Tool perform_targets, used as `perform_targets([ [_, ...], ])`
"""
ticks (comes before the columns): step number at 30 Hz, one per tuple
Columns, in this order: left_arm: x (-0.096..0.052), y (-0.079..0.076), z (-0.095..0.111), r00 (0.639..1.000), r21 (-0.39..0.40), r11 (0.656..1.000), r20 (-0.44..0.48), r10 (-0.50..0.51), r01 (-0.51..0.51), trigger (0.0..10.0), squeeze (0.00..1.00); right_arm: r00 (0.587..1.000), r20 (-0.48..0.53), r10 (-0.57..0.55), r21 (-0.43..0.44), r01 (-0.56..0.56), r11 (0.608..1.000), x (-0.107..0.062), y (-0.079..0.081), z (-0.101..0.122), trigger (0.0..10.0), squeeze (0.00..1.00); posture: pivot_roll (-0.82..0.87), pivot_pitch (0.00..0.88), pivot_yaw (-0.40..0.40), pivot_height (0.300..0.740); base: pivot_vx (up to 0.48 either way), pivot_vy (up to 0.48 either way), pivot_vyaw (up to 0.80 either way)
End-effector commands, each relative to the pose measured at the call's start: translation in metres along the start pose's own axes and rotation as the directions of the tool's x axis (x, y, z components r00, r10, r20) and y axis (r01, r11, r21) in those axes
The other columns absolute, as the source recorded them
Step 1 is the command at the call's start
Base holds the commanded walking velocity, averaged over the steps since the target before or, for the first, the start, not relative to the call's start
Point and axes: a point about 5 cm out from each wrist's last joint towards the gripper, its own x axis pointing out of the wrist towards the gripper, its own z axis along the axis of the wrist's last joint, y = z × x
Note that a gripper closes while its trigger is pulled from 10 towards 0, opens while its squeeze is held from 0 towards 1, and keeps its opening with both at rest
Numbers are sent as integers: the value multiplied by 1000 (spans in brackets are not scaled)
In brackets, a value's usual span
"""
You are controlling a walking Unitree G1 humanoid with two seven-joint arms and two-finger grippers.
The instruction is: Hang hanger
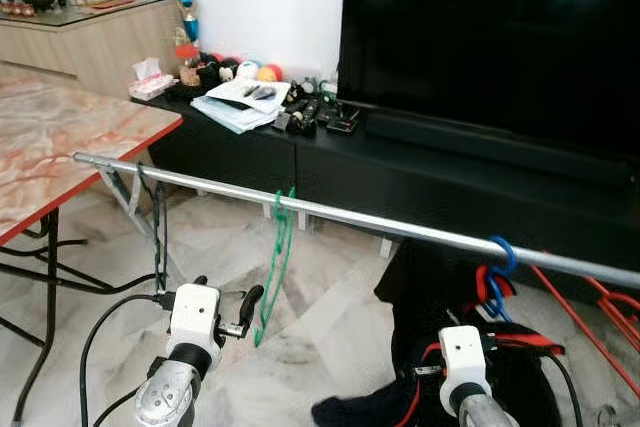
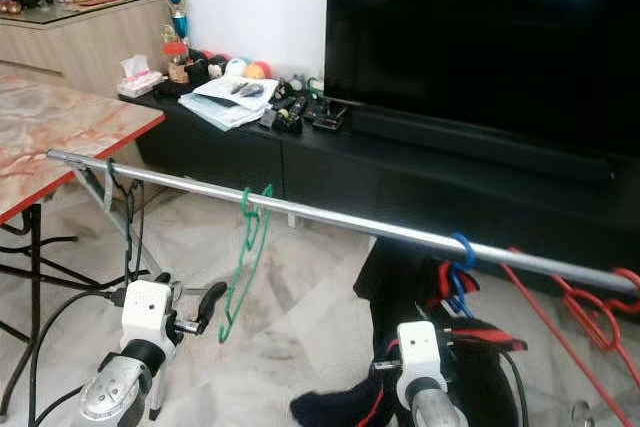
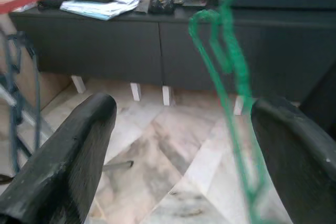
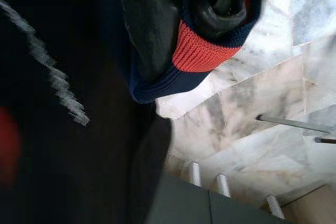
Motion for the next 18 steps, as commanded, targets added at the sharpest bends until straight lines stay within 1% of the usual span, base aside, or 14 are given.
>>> perform_targets([
  [1, 1, 5, 5, 1000, 2, 1000, 13, 8, -8, 10000, 0, 1000, 15, 15, -6, -15, 1000, 3, 5, 5, 10000, 0, -26, 9, 8, 740, 322, 0, 0],
  [4, 2, 5, 8, 1000, 0, 1000, 23, 0, 0, 10000, 0, 1000, 10, 15, -5, -14, 1000, 3, 5, 4, 10000, 0, -23, 11, 8, 740, 292, 0, 0],
  [6, 2, 5, 10, 1000, 3, 1000, 27, -15, 15, 10000, 0, 1000, 6, 15, -6, -15, 1000, 2, 5, 3, 10000, 0, -23, 12, 8, 740, 0, 0, 0],
  [8, 4, 4, 12, 998, 15, 998, 22, -63, 62, 10000, 0, 1000, 3, 15, -5, -15, 1000, 2, 6, 3, 10000, 0, -23, 13, 8, 740, 0, 0, 0],
  [9, 4, 4, 12, 998, 15, 998, 22, -63, 62, 10000, 0, 1000, 3, 15, -5, -15, 1000, 2, 6, 3, 10000, 0, -23, 13, 8, 740, 0, 0, 0],
  [13, 8, 7, 17, 991, 47, 990, 7, -131, 130, 10000, 0, 1000, -8, 15, -10, -15, 1000, 3, 7, 1, 10000, 0, -20, 15, 8, 740, 0, 0, 0],
  [18, 14, 12, 21, 989, 65, 987, -8, -145, 145, 10000, 0, 1000, -9, 16, -7, -16, 1000, 3, 7, 0, 10000, 0, -20, 16, 9, 740, 0, 0, 0],
])
